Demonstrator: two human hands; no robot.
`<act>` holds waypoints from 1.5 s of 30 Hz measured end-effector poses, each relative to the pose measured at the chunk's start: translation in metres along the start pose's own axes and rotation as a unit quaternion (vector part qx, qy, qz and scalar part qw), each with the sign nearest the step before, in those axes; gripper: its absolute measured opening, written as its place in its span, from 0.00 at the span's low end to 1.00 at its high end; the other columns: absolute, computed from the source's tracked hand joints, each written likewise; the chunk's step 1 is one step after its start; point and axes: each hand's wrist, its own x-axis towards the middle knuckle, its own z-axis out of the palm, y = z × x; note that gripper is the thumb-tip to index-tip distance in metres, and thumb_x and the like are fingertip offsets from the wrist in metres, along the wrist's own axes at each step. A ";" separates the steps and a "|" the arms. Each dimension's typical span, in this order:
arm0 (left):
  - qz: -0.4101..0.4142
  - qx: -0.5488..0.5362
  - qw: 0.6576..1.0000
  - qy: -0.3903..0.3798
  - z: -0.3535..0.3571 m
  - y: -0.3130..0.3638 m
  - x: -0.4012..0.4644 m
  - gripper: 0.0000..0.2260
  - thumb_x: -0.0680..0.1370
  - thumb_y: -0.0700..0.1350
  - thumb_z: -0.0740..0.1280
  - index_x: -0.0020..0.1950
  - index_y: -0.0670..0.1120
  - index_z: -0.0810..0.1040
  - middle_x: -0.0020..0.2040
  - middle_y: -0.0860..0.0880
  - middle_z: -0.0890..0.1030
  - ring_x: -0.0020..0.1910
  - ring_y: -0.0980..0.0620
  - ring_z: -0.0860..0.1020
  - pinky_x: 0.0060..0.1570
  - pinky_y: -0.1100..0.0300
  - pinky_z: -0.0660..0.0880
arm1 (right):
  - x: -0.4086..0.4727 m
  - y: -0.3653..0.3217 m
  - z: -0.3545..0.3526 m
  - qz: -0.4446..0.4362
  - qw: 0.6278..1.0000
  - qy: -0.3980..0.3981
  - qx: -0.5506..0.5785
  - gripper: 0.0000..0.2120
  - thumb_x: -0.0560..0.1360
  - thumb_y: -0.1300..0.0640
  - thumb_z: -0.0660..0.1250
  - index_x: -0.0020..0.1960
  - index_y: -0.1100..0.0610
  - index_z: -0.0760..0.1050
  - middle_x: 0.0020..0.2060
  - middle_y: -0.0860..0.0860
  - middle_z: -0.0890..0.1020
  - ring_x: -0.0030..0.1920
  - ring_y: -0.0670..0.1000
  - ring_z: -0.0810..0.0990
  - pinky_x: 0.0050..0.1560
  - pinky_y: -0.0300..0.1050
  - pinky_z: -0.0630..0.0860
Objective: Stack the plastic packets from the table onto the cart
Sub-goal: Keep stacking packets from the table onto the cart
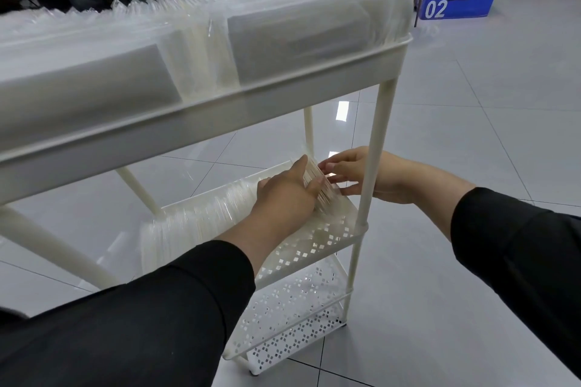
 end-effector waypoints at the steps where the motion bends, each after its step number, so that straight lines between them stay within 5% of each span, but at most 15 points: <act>1: 0.005 0.020 1.000 -0.001 0.001 0.001 0.001 0.26 0.85 0.59 0.53 0.82 0.55 0.56 0.67 0.46 0.79 0.71 0.43 0.71 0.73 0.49 0.62 | 0.000 0.001 -0.001 0.005 1.000 -0.009 -0.001 0.13 0.82 0.54 0.66 0.63 0.58 0.81 0.57 0.50 0.85 0.58 0.50 0.84 0.62 0.48 0.80; 7: 0.048 0.115 0.990 0.067 0.008 -0.006 0.002 0.36 0.79 0.71 0.51 0.82 0.53 0.54 0.79 0.47 0.60 0.79 0.47 0.57 0.77 0.44 0.52 | 0.003 -0.002 -0.005 -0.032 0.978 0.080 -0.190 0.15 0.78 0.41 0.68 0.51 0.51 0.86 0.46 0.46 0.87 0.48 0.47 0.84 0.50 0.46 0.82; 11: 0.085 0.150 0.985 -0.031 0.009 -0.011 -0.004 0.53 0.68 0.81 0.55 0.83 0.53 0.40 0.84 0.51 0.41 0.82 0.52 0.39 0.79 0.42 0.43 | 0.001 -0.003 -0.006 -0.026 0.967 0.078 -0.241 0.15 0.78 0.39 0.68 0.53 0.48 0.85 0.45 0.42 0.85 0.48 0.45 0.83 0.49 0.43 0.79; 19: 0.045 0.169 0.985 -0.012 0.013 -0.007 0.006 0.52 0.72 0.79 0.54 0.82 0.49 0.36 0.81 0.49 0.31 0.80 0.51 0.33 0.79 0.41 0.41 | 0.004 0.000 -0.006 -0.034 0.959 0.090 -0.266 0.16 0.77 0.41 0.69 0.58 0.50 0.80 0.52 0.44 0.82 0.51 0.44 0.80 0.51 0.41 0.77; 23: 0.053 0.147 0.987 -0.035 0.013 -0.010 0.007 0.51 0.74 0.76 0.54 0.82 0.47 0.35 0.83 0.50 0.37 0.81 0.53 0.37 0.80 0.45 0.41 | 0.006 0.001 -0.007 -0.074 0.965 0.103 -0.229 0.21 0.78 0.41 0.68 0.68 0.46 0.76 0.56 0.43 0.81 0.53 0.44 0.81 0.53 0.42 0.79; 27: 0.075 0.175 0.979 -0.072 0.013 -0.009 0.008 0.49 0.76 0.76 0.51 0.82 0.46 0.34 0.83 0.49 0.38 0.81 0.54 0.38 0.80 0.45 0.39 | 0.014 0.008 -0.004 -0.060 0.953 0.098 -0.281 0.14 0.80 0.45 0.67 0.60 0.51 0.83 0.44 0.42 0.84 0.41 0.42 0.81 0.41 0.36 0.74; 34: 0.095 0.161 0.982 -0.030 0.011 -0.008 0.010 0.47 0.74 0.78 0.49 0.82 0.53 0.34 0.82 0.54 0.32 0.81 0.55 0.35 0.79 0.43 0.40 | 0.020 0.004 -0.003 -0.105 0.959 0.128 -0.229 0.19 0.82 0.44 0.61 0.71 0.46 0.74 0.56 0.41 0.81 0.55 0.44 0.81 0.56 0.43 0.81; 39: 0.091 0.156 0.982 -0.059 0.015 -0.004 0.019 0.46 0.74 0.77 0.49 0.83 0.52 0.40 0.83 0.54 0.39 0.82 0.55 0.39 0.79 0.43 0.40 | 0.025 0.000 0.002 -0.106 0.952 0.152 -0.244 0.16 0.82 0.46 0.63 0.67 0.50 0.77 0.51 0.45 0.83 0.46 0.44 0.83 0.48 0.47 0.83; 45: 0.100 0.121 0.987 -0.038 0.015 -0.005 0.018 0.45 0.76 0.74 0.54 0.82 0.52 0.37 0.83 0.56 0.38 0.81 0.56 0.40 0.80 0.44 0.41 | 0.032 -0.008 0.002 -0.073 0.937 0.146 -0.308 0.17 0.82 0.49 0.65 0.42 0.59 0.83 0.35 0.55 0.85 0.34 0.51 0.84 0.35 0.39 0.79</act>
